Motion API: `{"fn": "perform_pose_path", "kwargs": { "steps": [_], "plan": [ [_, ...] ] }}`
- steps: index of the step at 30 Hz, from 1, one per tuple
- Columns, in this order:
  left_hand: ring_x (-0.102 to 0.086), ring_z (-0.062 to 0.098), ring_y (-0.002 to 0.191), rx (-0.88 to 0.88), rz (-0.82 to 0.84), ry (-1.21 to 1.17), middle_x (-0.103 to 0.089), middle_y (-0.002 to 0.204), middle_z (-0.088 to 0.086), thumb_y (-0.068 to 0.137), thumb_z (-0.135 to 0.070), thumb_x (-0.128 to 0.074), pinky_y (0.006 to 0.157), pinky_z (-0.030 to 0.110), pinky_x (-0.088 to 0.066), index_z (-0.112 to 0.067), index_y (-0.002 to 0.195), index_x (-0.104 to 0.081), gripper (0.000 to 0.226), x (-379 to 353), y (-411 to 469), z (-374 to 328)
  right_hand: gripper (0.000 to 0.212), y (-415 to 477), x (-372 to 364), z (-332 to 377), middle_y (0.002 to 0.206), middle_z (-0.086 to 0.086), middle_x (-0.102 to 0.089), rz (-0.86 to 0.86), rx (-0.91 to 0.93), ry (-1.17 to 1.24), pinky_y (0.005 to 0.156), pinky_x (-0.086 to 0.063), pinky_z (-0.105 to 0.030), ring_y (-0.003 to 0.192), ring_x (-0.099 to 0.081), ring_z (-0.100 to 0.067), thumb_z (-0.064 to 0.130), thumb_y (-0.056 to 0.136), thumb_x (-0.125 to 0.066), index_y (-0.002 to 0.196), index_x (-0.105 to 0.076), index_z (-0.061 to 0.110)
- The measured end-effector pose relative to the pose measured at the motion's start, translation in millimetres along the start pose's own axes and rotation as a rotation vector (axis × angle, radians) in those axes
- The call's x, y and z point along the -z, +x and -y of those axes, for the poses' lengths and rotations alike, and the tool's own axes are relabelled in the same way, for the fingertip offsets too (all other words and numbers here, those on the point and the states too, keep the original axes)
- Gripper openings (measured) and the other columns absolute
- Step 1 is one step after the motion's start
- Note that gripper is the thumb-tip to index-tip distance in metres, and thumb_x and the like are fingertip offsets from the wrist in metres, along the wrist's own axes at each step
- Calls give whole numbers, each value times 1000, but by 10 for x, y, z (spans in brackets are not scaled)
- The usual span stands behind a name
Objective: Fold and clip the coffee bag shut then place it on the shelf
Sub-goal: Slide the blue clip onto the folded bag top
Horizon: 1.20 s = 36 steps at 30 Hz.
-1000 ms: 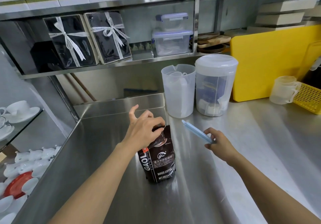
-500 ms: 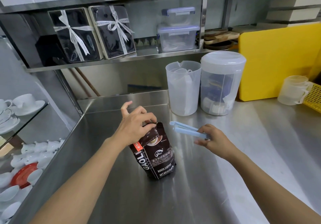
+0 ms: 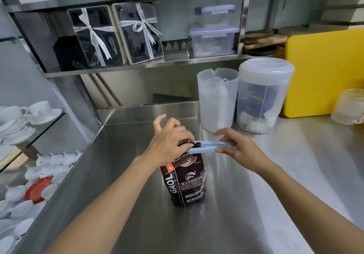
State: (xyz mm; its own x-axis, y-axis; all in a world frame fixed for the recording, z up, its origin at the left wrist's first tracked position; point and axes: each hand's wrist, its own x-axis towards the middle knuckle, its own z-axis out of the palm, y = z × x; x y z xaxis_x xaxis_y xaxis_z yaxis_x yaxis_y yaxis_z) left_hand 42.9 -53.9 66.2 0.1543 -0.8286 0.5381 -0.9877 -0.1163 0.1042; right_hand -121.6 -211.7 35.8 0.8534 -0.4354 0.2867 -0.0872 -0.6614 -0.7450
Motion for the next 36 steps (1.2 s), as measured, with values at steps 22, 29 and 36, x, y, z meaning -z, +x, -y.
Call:
{"fn": "perform_pose_path", "kwargs": {
  "steps": [22, 29, 36],
  "plan": [
    [-49, 4, 90, 114, 28, -53, -58, 73, -15, 80, -21, -62, 103, 25, 13, -23, 75, -61, 6, -57, 39, -93, 23, 362, -272, 332, 87, -3, -58, 175, 86, -69, 70, -34, -20, 81, -50, -14, 18, 75, -70, 95, -66, 9],
    [-56, 7, 83, 148, -6, -50, -64, 73, -9, 82, -23, -60, 104, 27, 10, -23, 76, -59, 7, -64, -20, -88, 54, 359, -247, 225, 88, 4, -65, 182, -40, 215, 73, -39, -2, 82, -57, 3, -6, 70, -67, 117, -51, 19],
    [-50, 1, 88, 155, -11, -70, -61, 72, -13, 79, -21, -64, 106, 31, 7, -23, 72, -63, 7, -102, 19, -137, 49, 359, -335, 214, 91, -10, -68, 176, -94, 450, 81, -53, -32, 88, -66, -22, -6, 63, -74, 92, -55, 29]
  ]
}}
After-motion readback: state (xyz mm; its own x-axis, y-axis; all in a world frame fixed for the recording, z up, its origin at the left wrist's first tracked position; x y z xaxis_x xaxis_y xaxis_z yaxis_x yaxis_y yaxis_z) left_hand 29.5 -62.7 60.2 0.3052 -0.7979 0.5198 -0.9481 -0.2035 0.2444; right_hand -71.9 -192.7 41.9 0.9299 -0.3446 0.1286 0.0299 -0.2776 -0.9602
